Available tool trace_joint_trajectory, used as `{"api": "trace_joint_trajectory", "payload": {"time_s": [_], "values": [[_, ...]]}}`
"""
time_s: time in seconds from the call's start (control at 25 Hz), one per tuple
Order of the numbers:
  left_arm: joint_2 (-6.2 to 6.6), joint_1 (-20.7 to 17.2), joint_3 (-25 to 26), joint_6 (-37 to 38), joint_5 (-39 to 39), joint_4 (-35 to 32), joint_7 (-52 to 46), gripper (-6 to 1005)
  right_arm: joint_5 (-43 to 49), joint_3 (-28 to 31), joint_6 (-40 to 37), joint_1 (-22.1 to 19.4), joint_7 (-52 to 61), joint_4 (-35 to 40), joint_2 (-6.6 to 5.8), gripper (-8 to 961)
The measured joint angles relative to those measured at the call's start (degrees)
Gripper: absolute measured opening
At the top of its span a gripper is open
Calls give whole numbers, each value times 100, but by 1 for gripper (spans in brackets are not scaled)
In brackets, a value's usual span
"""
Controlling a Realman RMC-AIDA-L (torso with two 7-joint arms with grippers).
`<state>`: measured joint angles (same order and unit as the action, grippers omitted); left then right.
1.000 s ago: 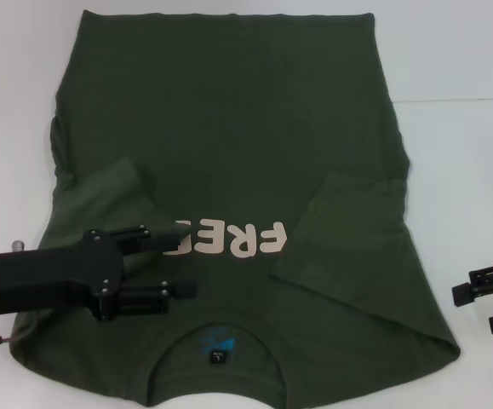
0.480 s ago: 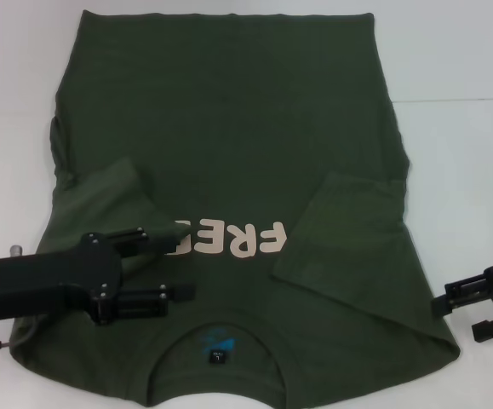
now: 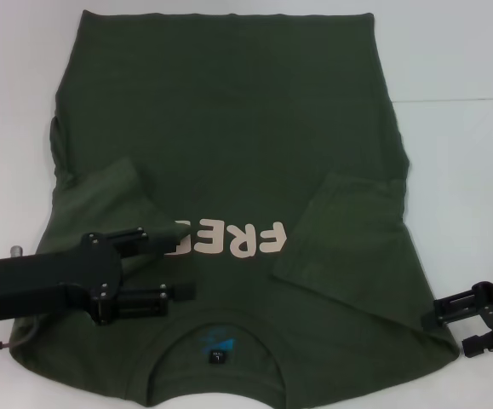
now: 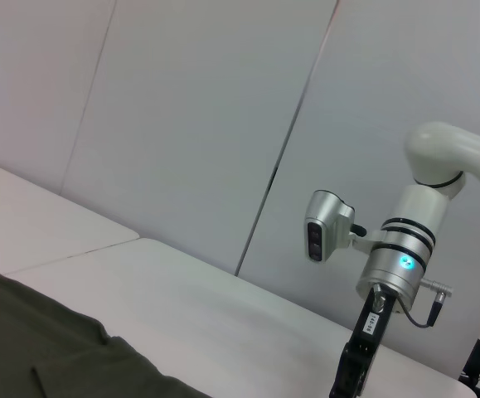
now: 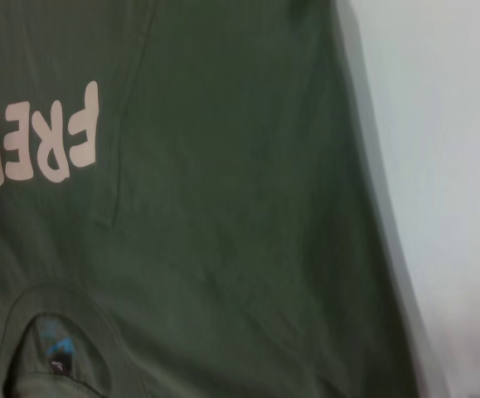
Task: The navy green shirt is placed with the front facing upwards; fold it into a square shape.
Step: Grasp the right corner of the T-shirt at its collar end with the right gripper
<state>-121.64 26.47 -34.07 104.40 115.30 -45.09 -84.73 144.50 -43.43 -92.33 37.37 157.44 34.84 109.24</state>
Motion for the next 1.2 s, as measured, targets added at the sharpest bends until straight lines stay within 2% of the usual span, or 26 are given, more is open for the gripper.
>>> {"api": "trace_joint_trajectory", "payload": {"time_s": [0.4, 0.76, 1.04, 1.2], "values": [[0, -2, -3, 1, 1, 0, -4, 833, -1, -44, 34, 32, -62, -4, 110, 926], [0, -2, -4, 2, -1, 0, -8, 833, -24, -399, 99, 83, -58, 31, 126, 927], [0, -1, -3, 1, -5, 0, -19, 833, -31, -348, 112, 80, -108, 89, 152, 927], [0, -1, -4, 1, -7, 0, -31, 831, -30, -267, -5, 48, -48, 501, 141, 927]]}}
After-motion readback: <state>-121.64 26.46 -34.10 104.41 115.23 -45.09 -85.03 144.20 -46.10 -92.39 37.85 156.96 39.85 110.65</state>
